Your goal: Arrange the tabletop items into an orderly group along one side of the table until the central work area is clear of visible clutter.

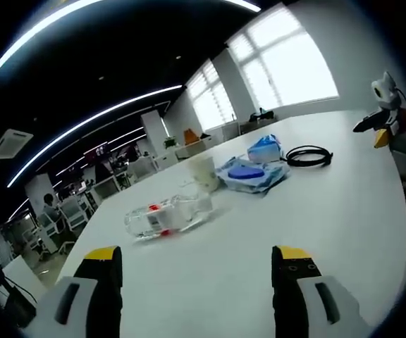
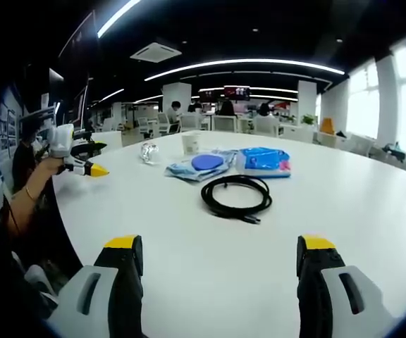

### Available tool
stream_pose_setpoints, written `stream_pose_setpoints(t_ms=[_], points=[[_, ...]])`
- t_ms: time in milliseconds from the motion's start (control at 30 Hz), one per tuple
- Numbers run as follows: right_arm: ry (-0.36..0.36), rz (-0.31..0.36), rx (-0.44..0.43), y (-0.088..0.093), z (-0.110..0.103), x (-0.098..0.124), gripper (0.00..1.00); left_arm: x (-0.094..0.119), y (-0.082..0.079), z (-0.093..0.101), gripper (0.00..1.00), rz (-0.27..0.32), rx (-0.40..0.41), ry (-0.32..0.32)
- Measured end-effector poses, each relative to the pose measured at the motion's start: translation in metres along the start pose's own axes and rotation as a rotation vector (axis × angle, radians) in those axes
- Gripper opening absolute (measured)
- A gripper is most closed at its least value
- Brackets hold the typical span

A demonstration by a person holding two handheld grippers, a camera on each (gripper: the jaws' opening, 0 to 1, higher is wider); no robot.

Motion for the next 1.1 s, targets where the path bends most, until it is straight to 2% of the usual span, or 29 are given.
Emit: stream_pose_setpoints(t_ms=[433,1100], points=[[0.0,-0.004,-0.006,0.0,0.002,-0.003,0.87,-0.015,0.008,-0.002,0.84,-0.019,0.007,0.007],[-0.001,-0.012,-0.008,0.001,0.004,-0.005,0.87,-0.033,0.005,-0.003,0.8,-0.015,0.01,0.005]])
Point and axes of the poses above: the point that each gripper's makers call its tool centre point, and the gripper's own axes: x roughly backward along the fingers, z roughly to its right, y roughly out of its underside, the point moved 4 cm from there along x, roughly backward along the fingers, and after that the axes turned 3 degrees about -z, right-handed, at the moved point
